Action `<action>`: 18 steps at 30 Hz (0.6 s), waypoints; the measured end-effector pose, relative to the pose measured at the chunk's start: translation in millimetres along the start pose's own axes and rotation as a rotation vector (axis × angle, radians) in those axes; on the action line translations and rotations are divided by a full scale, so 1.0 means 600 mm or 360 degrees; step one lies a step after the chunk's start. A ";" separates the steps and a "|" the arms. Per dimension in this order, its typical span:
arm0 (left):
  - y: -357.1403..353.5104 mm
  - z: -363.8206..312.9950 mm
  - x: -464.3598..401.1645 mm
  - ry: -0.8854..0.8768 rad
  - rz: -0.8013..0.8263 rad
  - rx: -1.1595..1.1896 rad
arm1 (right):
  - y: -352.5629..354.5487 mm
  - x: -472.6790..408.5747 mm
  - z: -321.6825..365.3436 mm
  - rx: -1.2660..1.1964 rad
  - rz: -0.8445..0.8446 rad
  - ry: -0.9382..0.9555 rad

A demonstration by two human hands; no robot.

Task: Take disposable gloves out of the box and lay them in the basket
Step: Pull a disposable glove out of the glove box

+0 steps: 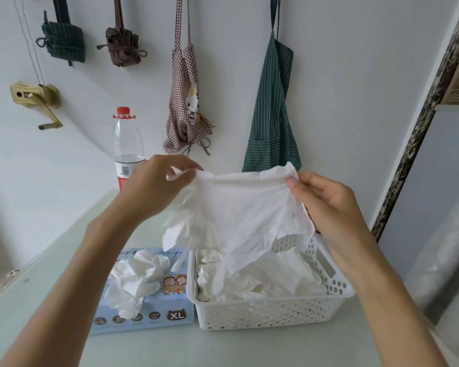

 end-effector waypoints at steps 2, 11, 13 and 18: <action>-0.049 0.004 -0.019 -0.0017 0.0313 -0.0251 | 0.024 -0.011 -0.052 0.0111 -0.0047 -0.0195; -0.262 -0.019 -0.025 -0.0284 0.0364 -0.0759 | 0.122 -0.015 -0.241 0.1641 -0.0073 -0.0528; -0.278 -0.027 -0.024 -0.0453 0.0304 -0.0872 | 0.128 -0.023 -0.235 0.1794 -0.0099 -0.0430; -0.293 -0.027 -0.002 -0.0768 0.0207 -0.1004 | 0.119 -0.032 -0.218 0.2040 -0.0019 -0.0246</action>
Point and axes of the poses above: each hand's wrist, its own x-axis away from the middle knuckle, its own y-axis out of the back of the hand, z = x × y, the point moved 5 cm from there along -x, towards the middle knuckle, and after that the axes turned 13 degrees about -x, right-handed, at the moved point
